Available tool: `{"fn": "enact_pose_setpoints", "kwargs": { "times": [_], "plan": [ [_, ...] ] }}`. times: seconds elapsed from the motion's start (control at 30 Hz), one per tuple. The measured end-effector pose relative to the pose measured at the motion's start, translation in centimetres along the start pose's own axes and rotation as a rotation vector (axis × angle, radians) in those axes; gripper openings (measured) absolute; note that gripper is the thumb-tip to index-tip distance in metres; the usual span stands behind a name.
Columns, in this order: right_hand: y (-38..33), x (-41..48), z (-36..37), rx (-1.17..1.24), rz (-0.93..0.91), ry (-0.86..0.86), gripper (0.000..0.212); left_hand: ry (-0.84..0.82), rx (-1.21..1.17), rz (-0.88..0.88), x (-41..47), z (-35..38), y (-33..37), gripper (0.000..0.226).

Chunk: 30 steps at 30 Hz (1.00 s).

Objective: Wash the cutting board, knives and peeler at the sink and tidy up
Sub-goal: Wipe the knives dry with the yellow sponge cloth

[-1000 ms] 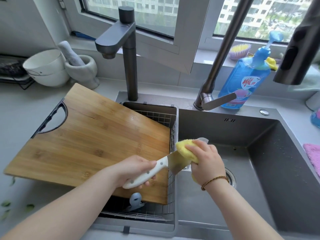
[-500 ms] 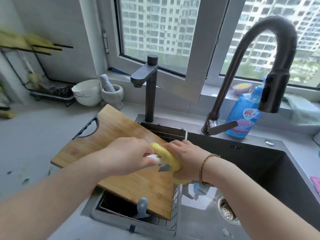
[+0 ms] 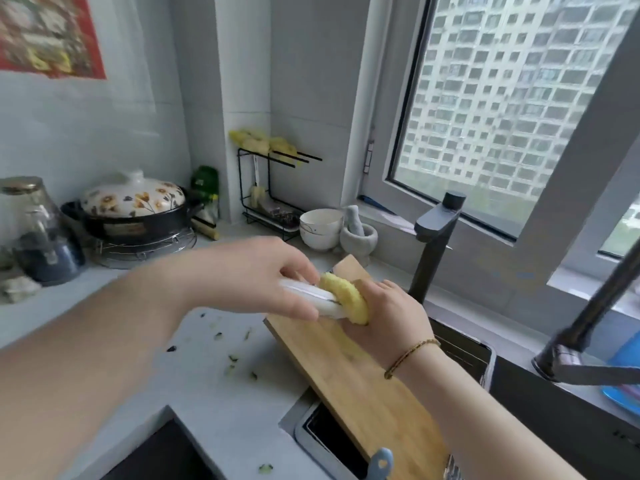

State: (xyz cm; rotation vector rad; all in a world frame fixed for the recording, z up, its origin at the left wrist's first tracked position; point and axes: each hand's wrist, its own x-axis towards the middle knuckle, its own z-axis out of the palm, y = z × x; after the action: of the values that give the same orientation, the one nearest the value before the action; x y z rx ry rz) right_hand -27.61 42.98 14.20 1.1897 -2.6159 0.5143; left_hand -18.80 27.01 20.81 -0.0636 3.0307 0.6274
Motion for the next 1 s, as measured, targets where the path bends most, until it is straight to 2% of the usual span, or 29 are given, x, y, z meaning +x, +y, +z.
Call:
{"fn": "enact_pose_setpoints", "kwargs": {
  "times": [0.07,0.17,0.2,0.27,0.37,0.47,0.67,0.77,0.87,1.0],
  "plan": [
    [-2.6,1.8,0.4,0.059,0.003,0.067,0.026,0.127,-0.282,-0.002,-2.3,-2.3,-3.1,0.04],
    [-6.7,5.2,1.4,0.18,0.059,0.159,0.015,0.327,-0.752,0.101,-4.6,-3.1,-7.3,0.068],
    [-7.9,6.0,1.7,0.224,0.09,0.186,0.014,0.384,-0.894,0.133,-4.6,-3.0,-8.0,0.071],
    [-12.5,9.0,3.5,0.353,0.116,0.223,0.014,0.571,-1.027,0.107,-5.3,-3.2,-11.4,0.056],
    [-20.3,12.4,7.6,0.479,0.056,0.235,0.017,0.946,-1.091,-0.013,-6.0,-4.0,-15.9,0.022],
    [-27.5,14.7,12.1,0.629,0.026,0.217,0.011,1.218,-1.145,-0.158,-7.6,-5.5,-20.5,0.015],
    [-37.2,16.6,16.5,0.848,-0.082,0.149,0.038,1.449,-1.218,-0.241,-11.5,-8.2,-27.4,0.017],
    [-39.7,17.1,17.7,0.929,-0.158,0.063,0.029,1.52,-1.246,-0.274,-12.9,-9.3,-29.8,0.017],
    [-40.9,17.4,18.4,0.98,-0.238,-0.01,0.024,1.612,-1.261,-0.286,-13.8,-10.8,-31.6,0.028],
    [-40.8,17.8,18.8,1.048,-0.242,-0.067,0.021,1.699,-1.188,-0.282,-14.6,-14.2,-33.0,0.039]
  ]
}}
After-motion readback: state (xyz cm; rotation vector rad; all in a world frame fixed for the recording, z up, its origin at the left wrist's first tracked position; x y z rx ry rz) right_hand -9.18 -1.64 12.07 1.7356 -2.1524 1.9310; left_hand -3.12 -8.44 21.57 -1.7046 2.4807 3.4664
